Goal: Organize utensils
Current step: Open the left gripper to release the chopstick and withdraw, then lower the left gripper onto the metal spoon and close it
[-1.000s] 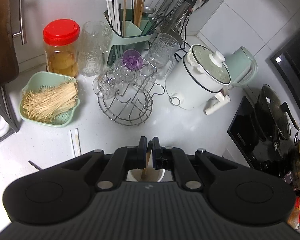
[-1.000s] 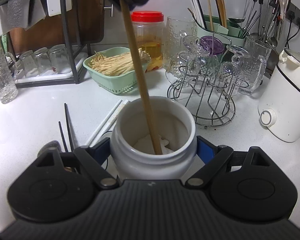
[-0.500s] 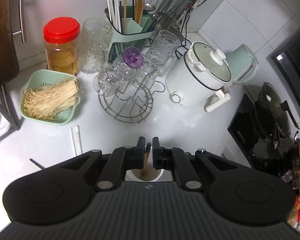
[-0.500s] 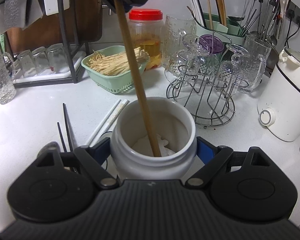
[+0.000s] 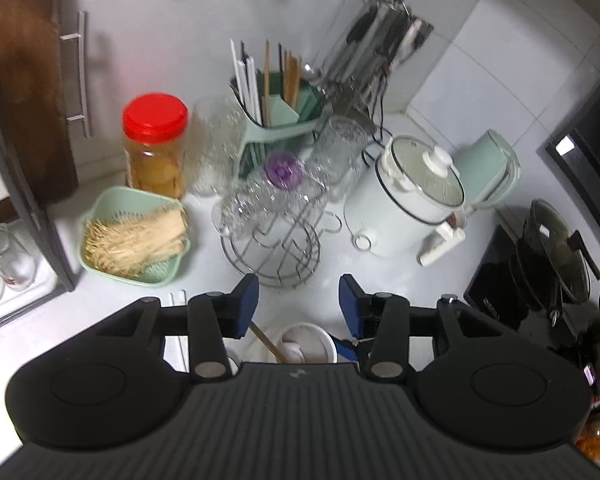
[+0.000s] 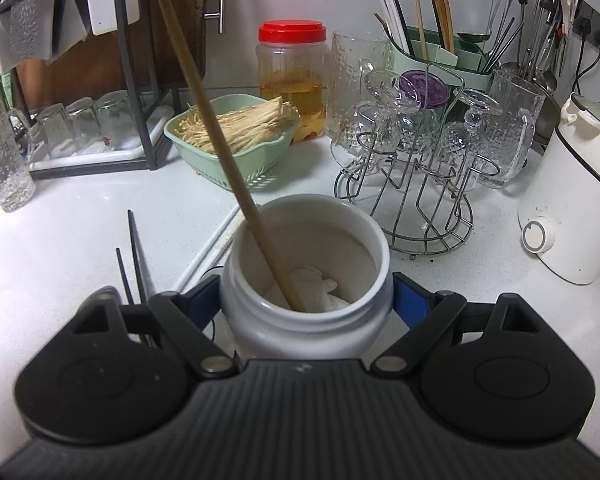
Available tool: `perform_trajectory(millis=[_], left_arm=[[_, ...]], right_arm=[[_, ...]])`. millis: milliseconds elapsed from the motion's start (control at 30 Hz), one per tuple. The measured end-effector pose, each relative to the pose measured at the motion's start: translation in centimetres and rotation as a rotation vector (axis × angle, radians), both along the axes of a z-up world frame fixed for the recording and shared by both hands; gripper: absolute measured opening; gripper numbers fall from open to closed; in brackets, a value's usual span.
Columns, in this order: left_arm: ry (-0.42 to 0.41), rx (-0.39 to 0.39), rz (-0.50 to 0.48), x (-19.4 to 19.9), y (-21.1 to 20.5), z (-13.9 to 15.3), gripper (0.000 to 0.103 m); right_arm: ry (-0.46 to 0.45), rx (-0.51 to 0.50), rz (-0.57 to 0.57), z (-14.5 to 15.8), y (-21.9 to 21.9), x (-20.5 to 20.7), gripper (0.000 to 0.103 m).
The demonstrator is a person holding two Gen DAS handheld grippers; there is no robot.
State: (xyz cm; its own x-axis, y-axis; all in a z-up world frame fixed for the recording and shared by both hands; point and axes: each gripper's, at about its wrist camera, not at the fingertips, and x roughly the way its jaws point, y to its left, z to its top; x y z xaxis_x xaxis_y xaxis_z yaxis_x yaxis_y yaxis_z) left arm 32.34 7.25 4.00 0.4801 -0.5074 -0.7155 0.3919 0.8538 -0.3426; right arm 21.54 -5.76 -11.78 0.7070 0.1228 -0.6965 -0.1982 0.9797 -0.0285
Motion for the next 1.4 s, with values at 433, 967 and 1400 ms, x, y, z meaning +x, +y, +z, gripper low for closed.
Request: perform_trajectory(millis=[433, 967, 1400], left_arm=[[-0.084, 0.012, 0.230, -3.6, 5.6, 1.2, 0.050], [-0.014, 0.006, 0.352, -6.4, 9.6, -3.7, 0.050], [0.039, 0.004, 0.376, -8.4, 10.4, -7.7, 0.050]], right_arm=[[0.006, 0.012, 0.011, 0.1, -0.3, 0.2, 0.091], [-0.004, 0.015, 0.003, 0.0, -0.2, 0.1, 0.090], [-0.012, 0.023, 0.008, -0.1, -0.4, 0.0, 0.090]])
